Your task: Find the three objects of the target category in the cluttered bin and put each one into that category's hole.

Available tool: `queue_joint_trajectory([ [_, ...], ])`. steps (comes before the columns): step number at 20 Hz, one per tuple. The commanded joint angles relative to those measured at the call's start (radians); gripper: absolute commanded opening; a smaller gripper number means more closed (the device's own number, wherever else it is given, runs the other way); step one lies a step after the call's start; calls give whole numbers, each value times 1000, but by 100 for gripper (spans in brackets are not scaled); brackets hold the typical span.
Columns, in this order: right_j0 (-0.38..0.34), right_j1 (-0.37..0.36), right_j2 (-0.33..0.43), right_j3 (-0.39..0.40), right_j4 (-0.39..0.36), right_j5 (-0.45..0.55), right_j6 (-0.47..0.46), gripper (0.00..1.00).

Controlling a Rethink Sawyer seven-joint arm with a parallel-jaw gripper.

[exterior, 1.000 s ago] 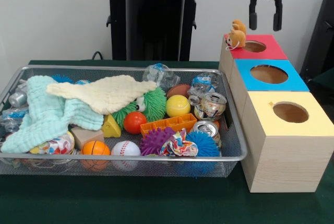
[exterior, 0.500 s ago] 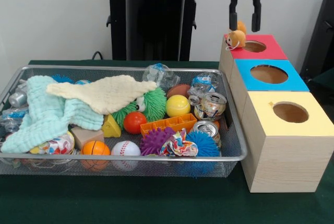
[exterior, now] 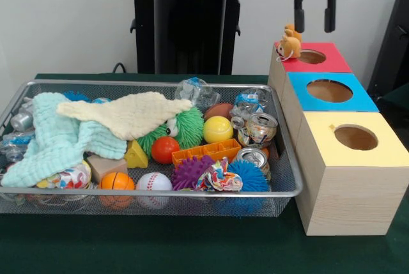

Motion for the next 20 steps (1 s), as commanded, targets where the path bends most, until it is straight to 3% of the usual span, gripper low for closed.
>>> queue_joint_trajectory([
  [1,85,101,-60,-48,-22,-7,63,100],
  [9,2,117,-3,-5,-28,-70,14,100],
  [17,-41,107,27,26,-29,-87,9,100],
  [20,-19,107,16,19,-20,-80,21,100],
])
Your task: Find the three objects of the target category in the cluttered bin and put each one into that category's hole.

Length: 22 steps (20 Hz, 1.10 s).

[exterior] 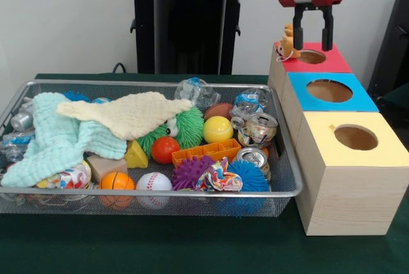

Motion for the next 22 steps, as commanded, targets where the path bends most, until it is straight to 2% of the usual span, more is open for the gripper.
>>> queue_joint_trajectory([
  [1,-12,19,30,34,-15,-29,25,100],
  [6,8,-11,25,44,-2,-10,37,100],
  [11,-2,-16,16,76,-31,-49,32,100],
  [16,-55,-17,45,112,-59,-89,11,100],
  [22,-76,-11,53,126,-67,-114,6,100],
])
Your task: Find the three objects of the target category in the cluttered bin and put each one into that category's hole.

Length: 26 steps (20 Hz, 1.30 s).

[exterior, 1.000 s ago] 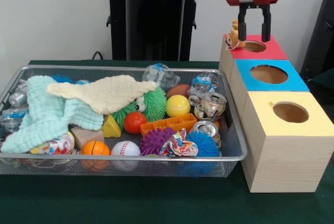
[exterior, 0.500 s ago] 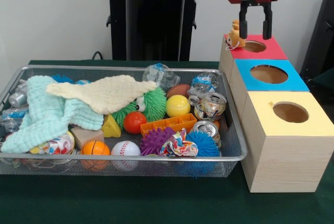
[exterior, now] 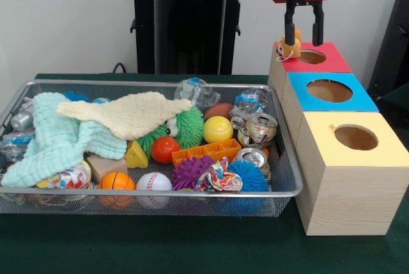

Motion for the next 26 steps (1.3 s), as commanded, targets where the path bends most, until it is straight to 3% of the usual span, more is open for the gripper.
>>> queue_joint_trajectory([
  [1,-44,20,45,66,-66,-72,6,100],
  [3,-58,23,47,64,-71,-73,-5,100],
  [13,24,84,-28,39,-81,-135,20,100],
  [20,-12,121,-2,21,-98,-148,-4,100],
  [26,-60,83,46,23,-94,-86,-18,100],
])
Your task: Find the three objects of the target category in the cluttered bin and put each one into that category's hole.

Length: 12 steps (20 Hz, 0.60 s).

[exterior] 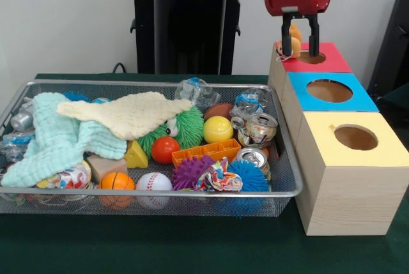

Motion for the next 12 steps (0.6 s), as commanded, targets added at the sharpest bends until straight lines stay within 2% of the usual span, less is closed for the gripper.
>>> queue_joint_trajectory([
  [1,-73,11,61,0,-52,16,-24,100],
  [4,-113,29,92,-8,-70,16,-44,100],
  [8,-177,94,135,-46,-104,18,-82,100],
  [12,-179,103,142,-58,-109,25,-71,100],
])
